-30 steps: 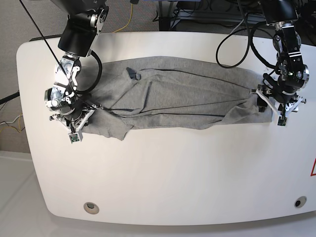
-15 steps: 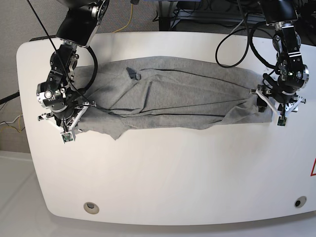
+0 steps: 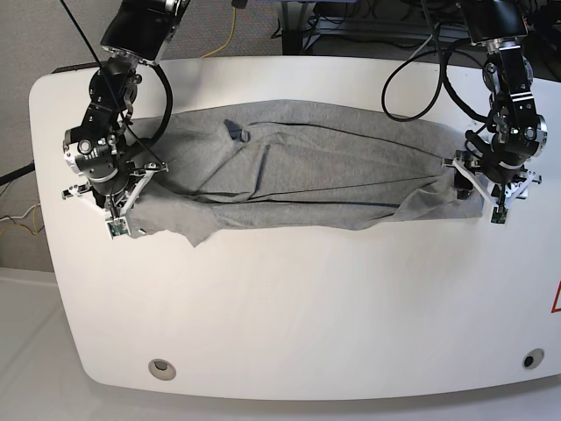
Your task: Fold the T-shirt properly
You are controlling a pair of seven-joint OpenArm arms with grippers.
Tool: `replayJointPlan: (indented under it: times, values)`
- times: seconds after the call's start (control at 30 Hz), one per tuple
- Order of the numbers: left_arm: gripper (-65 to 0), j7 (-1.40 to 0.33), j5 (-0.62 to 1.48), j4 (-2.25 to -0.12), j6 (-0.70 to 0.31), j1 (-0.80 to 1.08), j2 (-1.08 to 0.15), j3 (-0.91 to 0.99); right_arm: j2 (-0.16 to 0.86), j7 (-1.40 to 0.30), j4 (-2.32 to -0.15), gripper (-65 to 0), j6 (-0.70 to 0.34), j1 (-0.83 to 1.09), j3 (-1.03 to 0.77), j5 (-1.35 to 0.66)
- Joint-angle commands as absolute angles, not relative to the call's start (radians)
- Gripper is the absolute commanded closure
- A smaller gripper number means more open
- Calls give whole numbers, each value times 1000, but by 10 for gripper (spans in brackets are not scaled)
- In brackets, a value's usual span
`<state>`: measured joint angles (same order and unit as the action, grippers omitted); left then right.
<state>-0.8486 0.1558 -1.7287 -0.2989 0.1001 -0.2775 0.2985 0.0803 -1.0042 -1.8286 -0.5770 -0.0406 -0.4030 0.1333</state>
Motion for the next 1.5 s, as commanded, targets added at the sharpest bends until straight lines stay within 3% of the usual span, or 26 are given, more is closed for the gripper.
replayJointPlan:
  times: [0.0,0.8,1.47]
  values:
    - [-372,-832,157,-1744,-297,88,-291,302,70,-992,-1885,0,-573,-24,-404,134]
    - [-372,-831,157,-1675,-297,85,-269,274,56,-1003,-1937,0,-573,159,-406,136]
    - [-372,-800,157,-1669,-297,90,-269,275,94,-1006,-1883,0,-567,173,-406,145]
